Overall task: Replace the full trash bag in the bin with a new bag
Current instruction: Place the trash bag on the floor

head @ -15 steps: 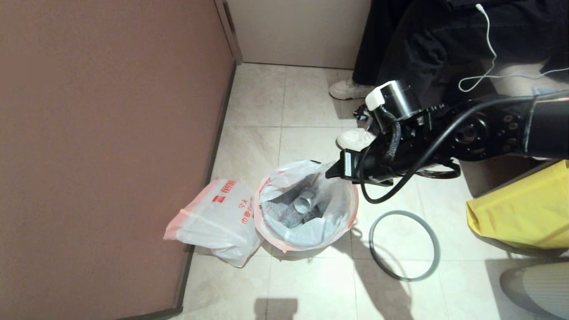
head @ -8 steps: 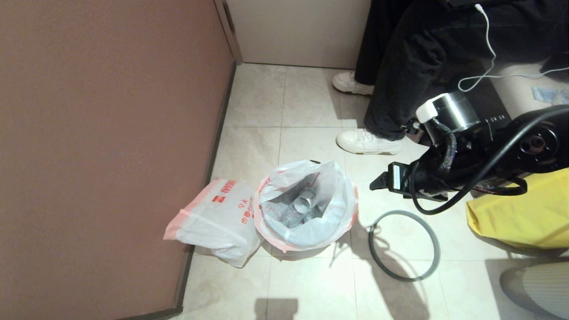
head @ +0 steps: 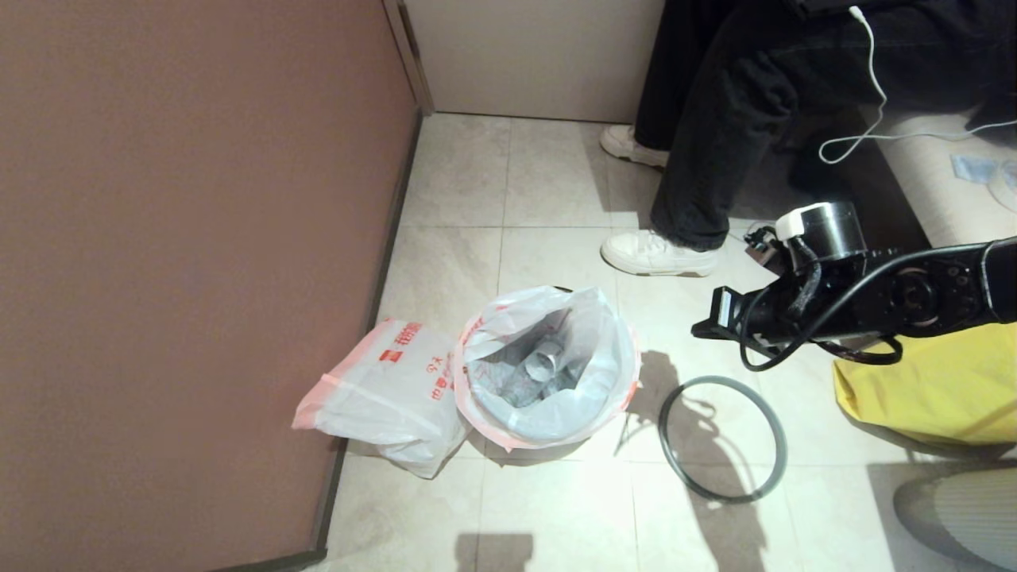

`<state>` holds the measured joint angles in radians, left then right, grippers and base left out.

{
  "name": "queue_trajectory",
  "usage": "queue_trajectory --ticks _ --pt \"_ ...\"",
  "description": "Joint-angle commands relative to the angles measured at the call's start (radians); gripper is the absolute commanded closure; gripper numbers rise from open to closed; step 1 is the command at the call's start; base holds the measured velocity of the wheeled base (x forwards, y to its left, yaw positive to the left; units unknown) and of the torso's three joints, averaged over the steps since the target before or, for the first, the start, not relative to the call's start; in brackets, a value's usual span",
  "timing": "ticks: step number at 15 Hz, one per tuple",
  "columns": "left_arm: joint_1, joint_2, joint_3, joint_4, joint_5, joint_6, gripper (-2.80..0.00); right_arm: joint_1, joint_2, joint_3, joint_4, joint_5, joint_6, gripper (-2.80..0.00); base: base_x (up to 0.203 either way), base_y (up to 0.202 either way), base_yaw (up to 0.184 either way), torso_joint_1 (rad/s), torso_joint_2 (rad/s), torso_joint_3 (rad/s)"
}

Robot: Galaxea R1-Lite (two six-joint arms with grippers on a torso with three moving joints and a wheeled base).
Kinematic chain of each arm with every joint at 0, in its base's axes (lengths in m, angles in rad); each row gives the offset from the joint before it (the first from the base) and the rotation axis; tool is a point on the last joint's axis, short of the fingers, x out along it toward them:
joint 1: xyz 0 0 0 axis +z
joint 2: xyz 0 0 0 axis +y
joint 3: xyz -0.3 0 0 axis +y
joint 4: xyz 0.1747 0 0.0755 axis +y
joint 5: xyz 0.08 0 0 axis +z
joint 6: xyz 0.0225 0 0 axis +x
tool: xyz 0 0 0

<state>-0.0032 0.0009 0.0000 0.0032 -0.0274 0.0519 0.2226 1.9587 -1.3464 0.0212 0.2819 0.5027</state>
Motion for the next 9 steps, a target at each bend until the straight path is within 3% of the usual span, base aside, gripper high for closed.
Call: queue_trajectory --ticks 1,5,8,9 --pt "0.000 0.001 0.000 0.000 0.000 0.000 0.00 -0.033 0.086 0.004 -0.083 0.061 0.013 0.00 0.000 0.000 0.000 0.000 0.00 0.000" --pt "-0.001 0.001 0.000 0.000 0.000 -0.001 0.00 -0.173 0.142 0.009 -0.171 0.365 0.044 0.00 0.000 0.000 0.000 0.000 0.00 0.000" --pt "0.000 0.001 0.000 0.000 0.000 -0.001 0.00 -0.227 0.201 -0.037 -0.212 0.612 0.035 0.00 0.000 0.000 0.000 0.000 0.00 0.000" --pt "0.000 0.001 0.000 0.000 0.000 0.000 0.00 -0.235 0.224 -0.037 -0.231 0.666 0.013 -2.80 0.000 0.000 0.000 0.000 0.00 0.000"
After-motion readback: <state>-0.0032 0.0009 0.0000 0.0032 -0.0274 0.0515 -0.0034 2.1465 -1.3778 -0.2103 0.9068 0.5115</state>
